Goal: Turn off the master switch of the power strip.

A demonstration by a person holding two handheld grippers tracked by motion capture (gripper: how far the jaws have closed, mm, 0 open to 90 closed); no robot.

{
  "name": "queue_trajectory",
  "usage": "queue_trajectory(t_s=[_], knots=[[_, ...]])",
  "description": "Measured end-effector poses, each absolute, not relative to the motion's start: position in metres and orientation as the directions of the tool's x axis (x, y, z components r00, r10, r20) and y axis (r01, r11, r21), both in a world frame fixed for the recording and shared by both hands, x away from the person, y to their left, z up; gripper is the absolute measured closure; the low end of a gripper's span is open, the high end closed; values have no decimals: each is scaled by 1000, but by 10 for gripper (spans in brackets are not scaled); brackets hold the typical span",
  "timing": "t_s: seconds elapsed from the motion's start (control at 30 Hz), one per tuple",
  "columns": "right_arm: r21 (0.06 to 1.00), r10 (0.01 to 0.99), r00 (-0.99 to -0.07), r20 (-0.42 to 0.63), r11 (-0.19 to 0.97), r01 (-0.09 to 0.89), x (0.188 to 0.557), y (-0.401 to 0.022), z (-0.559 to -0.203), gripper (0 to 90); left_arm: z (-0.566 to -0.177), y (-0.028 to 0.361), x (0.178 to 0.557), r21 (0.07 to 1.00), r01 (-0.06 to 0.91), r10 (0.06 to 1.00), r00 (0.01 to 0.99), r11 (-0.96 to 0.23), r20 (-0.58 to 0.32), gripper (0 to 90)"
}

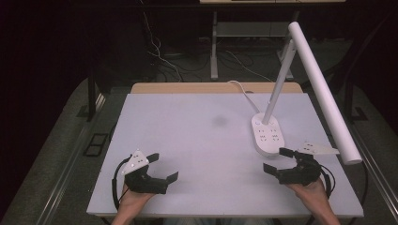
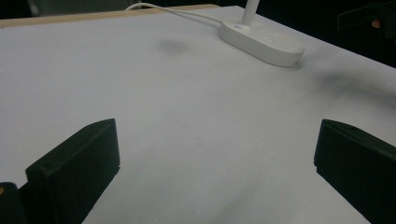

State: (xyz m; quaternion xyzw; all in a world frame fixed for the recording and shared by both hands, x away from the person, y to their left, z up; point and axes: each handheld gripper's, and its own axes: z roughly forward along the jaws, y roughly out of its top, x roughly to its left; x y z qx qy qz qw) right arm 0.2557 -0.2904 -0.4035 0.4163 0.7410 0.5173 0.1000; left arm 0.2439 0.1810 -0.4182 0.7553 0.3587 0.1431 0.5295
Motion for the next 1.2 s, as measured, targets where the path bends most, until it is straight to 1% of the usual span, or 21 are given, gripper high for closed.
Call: queue_trajectory(t_s=[0.77, 1.2], knots=[[844, 728, -618, 297, 102, 526, 251, -297, -404, 1, -418, 181, 245, 900, 389, 691, 706, -196, -154, 0], [831, 734, -621, 275, 143, 537, 255, -294, -399, 1, -418, 183, 245, 901, 391, 694, 702, -190, -158, 0]])
